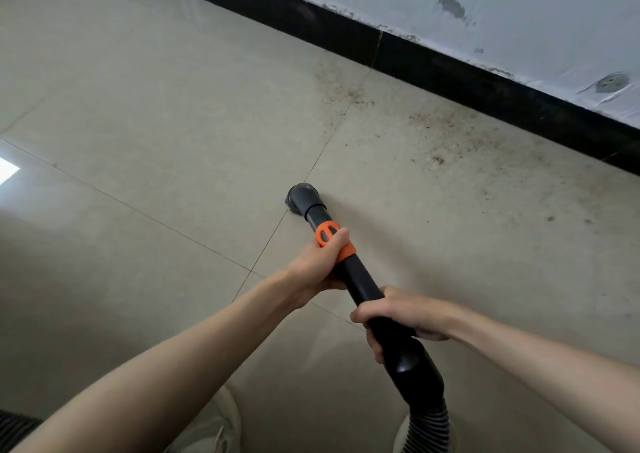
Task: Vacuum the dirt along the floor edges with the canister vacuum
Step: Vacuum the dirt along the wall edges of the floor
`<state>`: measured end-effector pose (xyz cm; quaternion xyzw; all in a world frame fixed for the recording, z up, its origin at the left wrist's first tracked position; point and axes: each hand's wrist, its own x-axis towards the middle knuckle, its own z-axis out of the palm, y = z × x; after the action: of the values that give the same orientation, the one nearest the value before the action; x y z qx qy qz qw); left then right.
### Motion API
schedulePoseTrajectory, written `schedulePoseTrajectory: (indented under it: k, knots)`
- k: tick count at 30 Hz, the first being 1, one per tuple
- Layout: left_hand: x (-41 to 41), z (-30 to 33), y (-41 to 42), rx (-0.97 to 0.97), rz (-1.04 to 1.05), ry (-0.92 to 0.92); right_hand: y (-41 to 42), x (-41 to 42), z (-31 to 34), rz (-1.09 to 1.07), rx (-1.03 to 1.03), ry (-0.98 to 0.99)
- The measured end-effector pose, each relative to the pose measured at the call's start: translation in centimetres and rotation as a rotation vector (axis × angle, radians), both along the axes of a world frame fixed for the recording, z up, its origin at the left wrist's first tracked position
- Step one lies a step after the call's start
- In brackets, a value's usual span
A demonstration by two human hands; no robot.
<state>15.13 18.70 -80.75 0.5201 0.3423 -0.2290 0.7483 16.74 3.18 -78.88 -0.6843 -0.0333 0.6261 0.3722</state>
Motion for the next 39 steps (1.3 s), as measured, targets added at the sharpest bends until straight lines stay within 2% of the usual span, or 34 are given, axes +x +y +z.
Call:
schedulePoseTrajectory:
  k: [3, 10, 16, 21, 28, 33, 36, 39]
  knots:
    - [0.2, -0.1, 0.0, -0.007, -0.002, 0.000, 0.0, -0.2, -0.1, -0.040, -0.032, -0.033]
    - [3.2, 0.1, 0.1, 0.039, 0.006, 0.026, 1.1, 0.3, -0.6, -0.320, -0.100, -0.193]
    - [3.8, -0.9, -1.9, 0.059, -0.053, 0.025, 0.2, -0.3, -1.0, -0.354, -0.157, -0.212]
    - [6.5, -0.6, -0.4, 0.132, 0.014, 0.015, 2.3, 2.2, -1.1, -0.339, -0.078, -0.174]
    - [9.8, -0.7, 2.4, 0.229, 0.021, 0.039, 2.6, 3.3, -3.0, -0.363, 0.225, -0.096]
    - [10.8, -0.7, 3.4, 0.215, 0.066, 0.042, 1.4, 2.5, -5.1, -0.364, 0.264, -0.066]
    - [11.2, -1.0, 4.7, 0.213, 0.148, 0.026, 2.3, 2.7, -5.3, -0.444, 0.240, -0.270]
    - [11.8, -1.1, 5.4, 0.277, 0.213, 0.029, 3.4, 3.7, -5.1, -0.407, 0.237, -0.493]
